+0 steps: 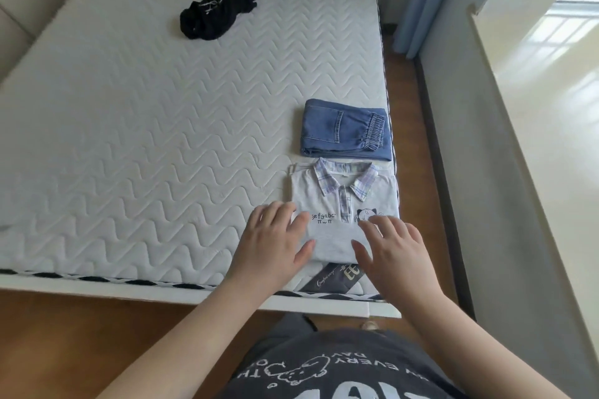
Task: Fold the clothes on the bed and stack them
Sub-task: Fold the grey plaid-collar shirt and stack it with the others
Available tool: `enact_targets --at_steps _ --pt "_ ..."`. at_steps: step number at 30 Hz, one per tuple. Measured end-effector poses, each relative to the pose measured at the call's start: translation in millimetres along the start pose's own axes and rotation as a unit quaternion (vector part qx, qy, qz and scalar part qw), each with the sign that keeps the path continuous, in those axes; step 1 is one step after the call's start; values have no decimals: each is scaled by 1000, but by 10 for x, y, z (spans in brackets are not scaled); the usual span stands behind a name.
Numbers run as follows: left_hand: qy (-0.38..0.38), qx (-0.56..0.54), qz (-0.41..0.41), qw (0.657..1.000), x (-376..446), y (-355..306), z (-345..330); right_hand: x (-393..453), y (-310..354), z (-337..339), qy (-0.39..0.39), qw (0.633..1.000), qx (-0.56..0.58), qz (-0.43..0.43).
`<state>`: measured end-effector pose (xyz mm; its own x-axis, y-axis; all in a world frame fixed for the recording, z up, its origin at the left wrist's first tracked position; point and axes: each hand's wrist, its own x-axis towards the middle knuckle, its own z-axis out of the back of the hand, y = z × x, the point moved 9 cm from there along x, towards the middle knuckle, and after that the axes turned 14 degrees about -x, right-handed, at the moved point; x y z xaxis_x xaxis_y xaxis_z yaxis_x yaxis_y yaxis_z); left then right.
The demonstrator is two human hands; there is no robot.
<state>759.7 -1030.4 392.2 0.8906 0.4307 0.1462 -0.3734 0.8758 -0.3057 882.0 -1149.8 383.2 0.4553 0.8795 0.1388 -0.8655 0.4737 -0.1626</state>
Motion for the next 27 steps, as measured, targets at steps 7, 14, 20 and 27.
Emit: enact_targets --at_steps 7,14,20,27 --pt "-16 20 30 999 -111 -349 350 -102 -97 469 -22 999 25 40" --pt "-38 37 108 993 -520 -654 600 -361 9 790 -33 992 50 108" --pt "-83 57 158 982 -1170 -683 947 -540 451 1060 -80 978 74 180" --pt "-134 75 257 954 -2240 -309 1390 -701 1402 1360 -134 947 115 269"
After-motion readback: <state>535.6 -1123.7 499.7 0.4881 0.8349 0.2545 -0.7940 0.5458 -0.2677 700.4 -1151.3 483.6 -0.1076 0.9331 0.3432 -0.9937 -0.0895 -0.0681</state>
